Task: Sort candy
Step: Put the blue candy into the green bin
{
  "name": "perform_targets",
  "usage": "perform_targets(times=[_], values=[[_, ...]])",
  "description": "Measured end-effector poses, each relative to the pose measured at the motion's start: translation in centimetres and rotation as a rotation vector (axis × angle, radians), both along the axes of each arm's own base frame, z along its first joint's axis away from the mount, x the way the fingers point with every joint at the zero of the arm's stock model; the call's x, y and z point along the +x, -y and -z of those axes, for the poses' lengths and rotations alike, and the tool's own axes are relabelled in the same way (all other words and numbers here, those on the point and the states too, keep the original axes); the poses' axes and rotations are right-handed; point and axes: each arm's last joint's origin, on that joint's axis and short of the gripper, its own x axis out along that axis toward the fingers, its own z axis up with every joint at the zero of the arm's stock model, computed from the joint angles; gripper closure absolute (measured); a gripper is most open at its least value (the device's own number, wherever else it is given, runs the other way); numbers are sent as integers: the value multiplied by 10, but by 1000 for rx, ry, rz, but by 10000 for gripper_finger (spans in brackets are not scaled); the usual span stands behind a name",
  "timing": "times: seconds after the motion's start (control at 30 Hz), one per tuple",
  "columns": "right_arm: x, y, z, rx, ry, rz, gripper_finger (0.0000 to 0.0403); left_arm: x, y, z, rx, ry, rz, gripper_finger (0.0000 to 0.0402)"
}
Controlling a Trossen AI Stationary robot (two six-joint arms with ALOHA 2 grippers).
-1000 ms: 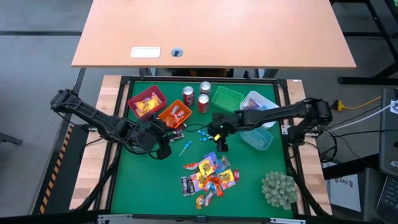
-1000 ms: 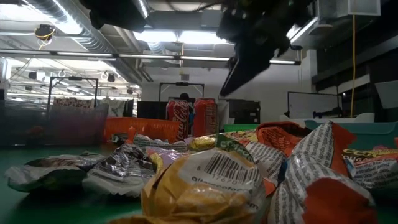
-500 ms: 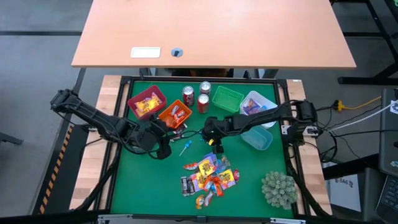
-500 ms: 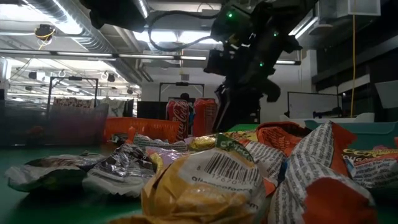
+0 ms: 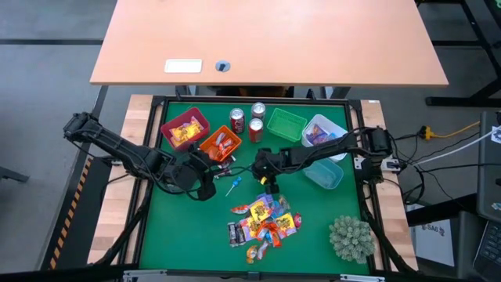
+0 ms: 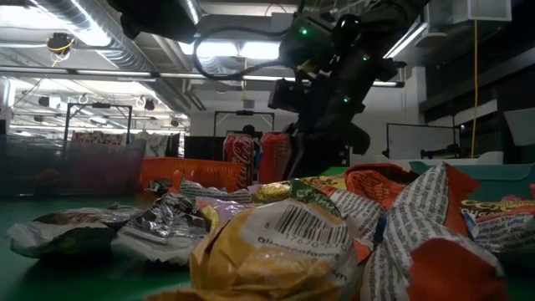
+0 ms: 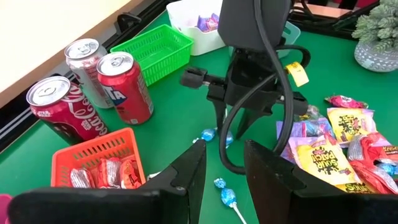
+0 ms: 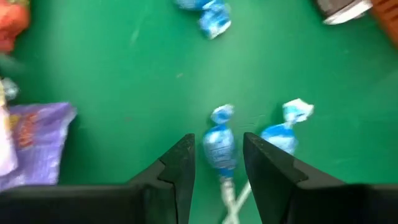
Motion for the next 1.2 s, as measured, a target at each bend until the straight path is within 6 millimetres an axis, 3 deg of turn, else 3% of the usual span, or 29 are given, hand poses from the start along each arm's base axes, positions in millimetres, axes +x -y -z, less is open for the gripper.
perform_targets(times=[0.9,1.2], values=[[2,0,12,-23,-33,-12,270,1,0,-1,-5,11,0,298],[1,0,12,-22,-35,-13,333,1,0,-1,-5,11,0,298]])
